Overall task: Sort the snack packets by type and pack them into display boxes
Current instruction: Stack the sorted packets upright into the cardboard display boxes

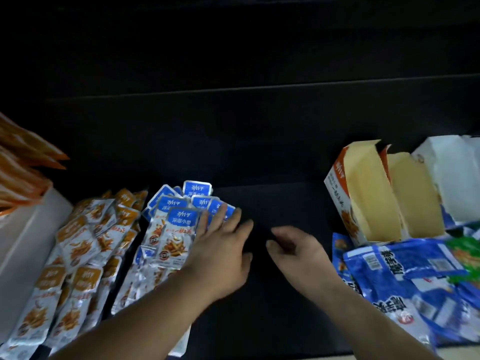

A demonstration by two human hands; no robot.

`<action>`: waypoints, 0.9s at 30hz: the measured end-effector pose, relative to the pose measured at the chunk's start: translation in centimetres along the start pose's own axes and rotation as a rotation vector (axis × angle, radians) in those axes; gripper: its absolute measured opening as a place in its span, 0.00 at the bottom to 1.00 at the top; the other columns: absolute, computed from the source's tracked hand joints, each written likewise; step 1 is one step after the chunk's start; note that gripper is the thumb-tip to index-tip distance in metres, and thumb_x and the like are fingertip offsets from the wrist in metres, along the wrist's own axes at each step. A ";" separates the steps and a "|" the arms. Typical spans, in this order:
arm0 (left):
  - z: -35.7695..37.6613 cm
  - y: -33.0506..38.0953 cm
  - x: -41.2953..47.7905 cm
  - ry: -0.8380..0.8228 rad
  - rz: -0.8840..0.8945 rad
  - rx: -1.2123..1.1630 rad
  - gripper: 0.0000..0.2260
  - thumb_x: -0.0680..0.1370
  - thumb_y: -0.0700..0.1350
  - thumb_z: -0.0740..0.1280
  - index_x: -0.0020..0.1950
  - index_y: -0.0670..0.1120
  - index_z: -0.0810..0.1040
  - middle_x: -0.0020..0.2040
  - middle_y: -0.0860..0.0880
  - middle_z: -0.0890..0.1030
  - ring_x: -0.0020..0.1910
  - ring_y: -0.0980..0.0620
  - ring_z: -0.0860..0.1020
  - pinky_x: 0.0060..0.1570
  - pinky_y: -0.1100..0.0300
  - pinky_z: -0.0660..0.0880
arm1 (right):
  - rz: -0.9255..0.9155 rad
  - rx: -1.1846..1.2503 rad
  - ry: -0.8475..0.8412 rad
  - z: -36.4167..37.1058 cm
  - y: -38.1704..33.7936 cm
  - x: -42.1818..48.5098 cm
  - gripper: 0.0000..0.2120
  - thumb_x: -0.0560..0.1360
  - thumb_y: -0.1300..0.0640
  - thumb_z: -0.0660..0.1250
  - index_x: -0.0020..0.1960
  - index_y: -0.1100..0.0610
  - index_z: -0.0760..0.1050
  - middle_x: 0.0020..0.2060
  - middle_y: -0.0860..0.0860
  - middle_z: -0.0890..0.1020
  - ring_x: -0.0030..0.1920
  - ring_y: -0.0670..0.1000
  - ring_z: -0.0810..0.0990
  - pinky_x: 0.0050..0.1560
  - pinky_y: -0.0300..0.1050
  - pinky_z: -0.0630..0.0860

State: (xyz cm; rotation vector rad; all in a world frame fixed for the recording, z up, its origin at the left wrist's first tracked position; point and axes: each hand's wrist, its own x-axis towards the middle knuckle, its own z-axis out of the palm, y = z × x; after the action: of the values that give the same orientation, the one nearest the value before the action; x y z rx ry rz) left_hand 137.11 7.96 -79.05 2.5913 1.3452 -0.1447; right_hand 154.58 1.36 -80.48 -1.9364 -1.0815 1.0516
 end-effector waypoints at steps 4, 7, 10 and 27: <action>0.7 -1.0 2.9 -0.263 -0.095 0.116 0.28 0.85 0.56 0.54 0.85 0.56 0.50 0.86 0.51 0.43 0.83 0.43 0.37 0.80 0.39 0.36 | -0.022 -0.006 -0.041 0.7 -1.2 0.6 0.17 0.78 0.49 0.72 0.67 0.45 0.78 0.56 0.38 0.80 0.55 0.36 0.78 0.48 0.23 0.69; 2.0 -2.3 1.9 -0.245 -0.137 0.097 0.28 0.86 0.55 0.51 0.85 0.55 0.48 0.85 0.53 0.41 0.83 0.46 0.36 0.80 0.42 0.36 | -0.050 -0.017 -0.068 0.7 -1.8 0.9 0.18 0.79 0.48 0.72 0.68 0.45 0.77 0.59 0.38 0.80 0.60 0.37 0.76 0.48 0.23 0.68; 2.5 -3.9 1.0 -0.221 -0.143 0.141 0.29 0.86 0.56 0.49 0.85 0.51 0.45 0.85 0.54 0.38 0.83 0.48 0.34 0.80 0.42 0.35 | -0.053 -0.010 -0.062 0.5 -1.8 0.8 0.17 0.78 0.48 0.72 0.66 0.44 0.78 0.57 0.38 0.81 0.61 0.38 0.77 0.50 0.24 0.69; -4.7 3.8 -2.2 -0.169 -0.085 -0.305 0.32 0.83 0.55 0.64 0.84 0.55 0.54 0.84 0.51 0.57 0.81 0.49 0.61 0.77 0.57 0.63 | 0.034 -0.122 0.045 -7.9 -0.8 -7.6 0.04 0.78 0.52 0.72 0.52 0.49 0.83 0.41 0.43 0.86 0.42 0.39 0.83 0.48 0.34 0.76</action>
State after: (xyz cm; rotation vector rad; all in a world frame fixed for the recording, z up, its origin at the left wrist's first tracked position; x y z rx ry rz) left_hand 138.85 5.25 -73.48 2.2200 1.3042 -0.1553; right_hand 158.71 -6.37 -73.83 -2.0720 -1.1143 0.9755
